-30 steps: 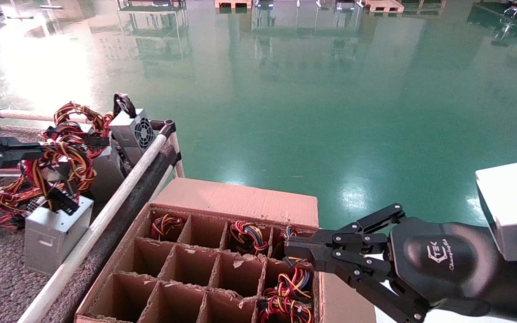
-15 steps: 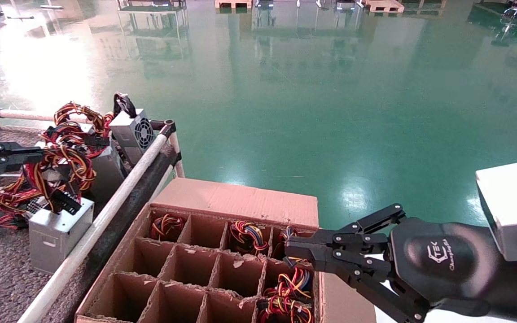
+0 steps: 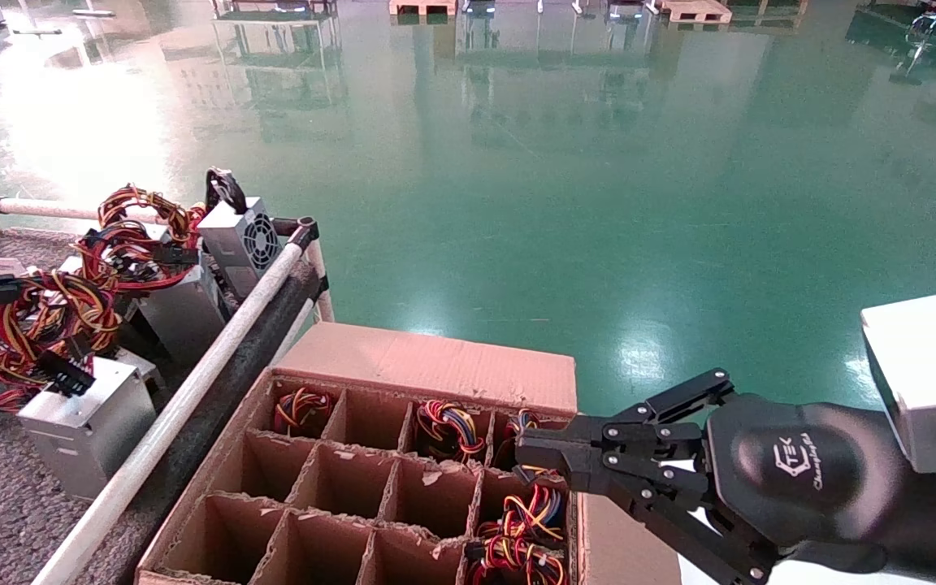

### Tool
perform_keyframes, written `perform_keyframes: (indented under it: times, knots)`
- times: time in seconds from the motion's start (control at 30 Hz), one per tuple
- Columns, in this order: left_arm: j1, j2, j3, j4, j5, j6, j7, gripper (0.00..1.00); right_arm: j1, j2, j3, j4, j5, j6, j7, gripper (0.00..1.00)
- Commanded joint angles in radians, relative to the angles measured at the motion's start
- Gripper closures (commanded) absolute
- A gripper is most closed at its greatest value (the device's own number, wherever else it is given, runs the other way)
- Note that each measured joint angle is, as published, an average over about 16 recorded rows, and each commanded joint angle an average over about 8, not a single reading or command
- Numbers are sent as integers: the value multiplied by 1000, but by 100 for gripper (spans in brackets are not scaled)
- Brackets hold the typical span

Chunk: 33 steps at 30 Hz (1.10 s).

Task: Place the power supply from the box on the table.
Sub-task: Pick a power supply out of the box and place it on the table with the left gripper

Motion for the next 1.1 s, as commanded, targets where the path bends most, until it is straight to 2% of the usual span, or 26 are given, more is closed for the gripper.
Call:
perform_keyframes:
  times: [0.03,0.23,0.3,0.5,0.57,1.1]
  knots:
    - [2,-5,1,5,3,-1,3,100,0,0,0,0,0,0,0,100]
    - [15,-11,8,14,4,1,5,99,0,0,0,0,0,0,0,100]
    - [20,-12,10,16,2,2,5,92,0,0,0,0,0,0,0,100]
    - [35,-15,17,17,-8,7,5,19,0,0,0,0,0,0,0,100]
    - [39,-16,18,17,-11,9,4,2,0,0,0,0,0,0,0,100]
    - [42,-12,28,10,-20,25,-2,0,0,0,0,0,0,0,0,100]
